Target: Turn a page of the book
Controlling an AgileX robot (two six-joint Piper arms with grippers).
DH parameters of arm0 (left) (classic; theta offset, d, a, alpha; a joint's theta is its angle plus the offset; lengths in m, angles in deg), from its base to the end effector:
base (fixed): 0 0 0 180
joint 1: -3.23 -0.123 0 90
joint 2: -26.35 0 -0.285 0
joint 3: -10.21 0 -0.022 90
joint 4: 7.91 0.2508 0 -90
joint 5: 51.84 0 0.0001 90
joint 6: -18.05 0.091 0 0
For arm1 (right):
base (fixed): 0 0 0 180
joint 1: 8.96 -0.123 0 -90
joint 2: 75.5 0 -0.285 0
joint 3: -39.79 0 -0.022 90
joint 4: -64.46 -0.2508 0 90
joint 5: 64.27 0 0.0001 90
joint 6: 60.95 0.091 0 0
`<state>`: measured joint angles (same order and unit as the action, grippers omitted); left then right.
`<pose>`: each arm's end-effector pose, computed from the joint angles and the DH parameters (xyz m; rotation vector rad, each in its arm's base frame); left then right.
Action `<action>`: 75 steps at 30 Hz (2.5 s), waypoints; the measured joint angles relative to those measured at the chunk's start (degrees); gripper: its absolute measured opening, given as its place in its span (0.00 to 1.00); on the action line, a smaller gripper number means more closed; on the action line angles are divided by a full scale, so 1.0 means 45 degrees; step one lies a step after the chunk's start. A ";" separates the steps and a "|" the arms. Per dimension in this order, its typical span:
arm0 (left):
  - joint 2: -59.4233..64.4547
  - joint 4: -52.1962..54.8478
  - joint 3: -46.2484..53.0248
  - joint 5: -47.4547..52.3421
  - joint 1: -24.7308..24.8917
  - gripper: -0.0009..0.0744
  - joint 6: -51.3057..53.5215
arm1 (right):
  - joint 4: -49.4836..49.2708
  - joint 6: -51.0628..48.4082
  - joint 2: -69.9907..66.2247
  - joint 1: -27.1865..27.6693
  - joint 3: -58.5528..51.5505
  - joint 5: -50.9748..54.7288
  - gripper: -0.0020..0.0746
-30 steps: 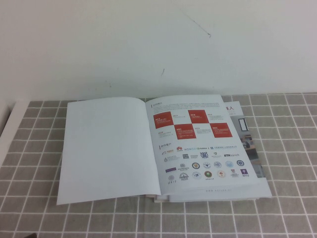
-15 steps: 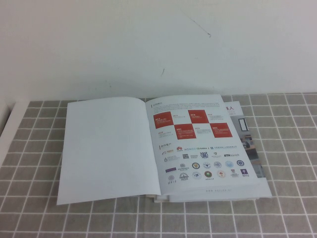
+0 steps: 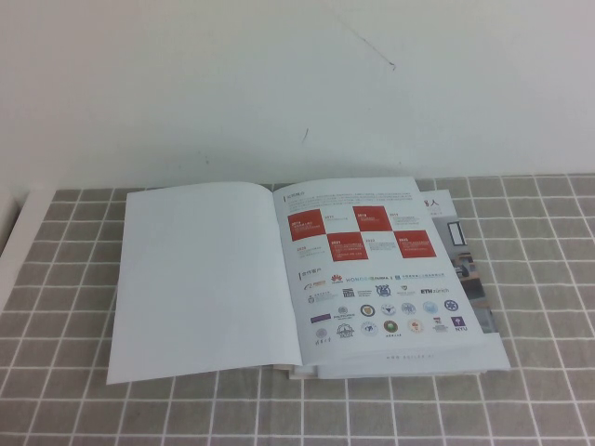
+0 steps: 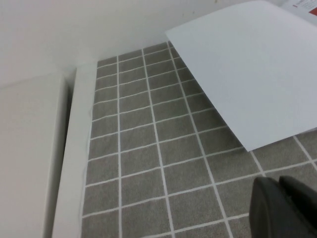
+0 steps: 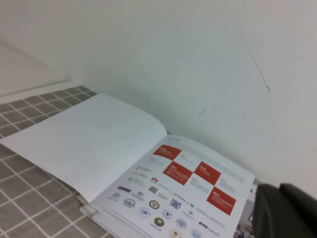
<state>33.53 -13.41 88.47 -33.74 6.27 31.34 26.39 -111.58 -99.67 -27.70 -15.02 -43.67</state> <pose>0.0537 -0.0056 0.1792 0.1958 1.7951 0.0355 0.0603 0.0414 0.3007 -0.6324 1.5450 0.2396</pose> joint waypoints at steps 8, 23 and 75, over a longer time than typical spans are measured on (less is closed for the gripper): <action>0.0000 0.0000 0.0000 0.0017 0.0495 0.01 0.0574 | -0.0006 0.0000 0.0000 0.0000 0.0000 0.0000 0.02; 0.0000 0.0000 0.0000 0.0017 0.0506 0.01 0.0598 | -0.0028 0.0000 0.0000 0.0000 0.0000 0.0000 0.02; 0.0000 0.0000 0.0000 0.0078 0.0506 0.01 0.0786 | 0.8804 1.0248 0.3777 0.3023 -0.5273 -0.0241 0.02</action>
<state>33.53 -13.41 88.47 -33.39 8.55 34.88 66.01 -65.47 -82.68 -14.10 -38.75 -44.75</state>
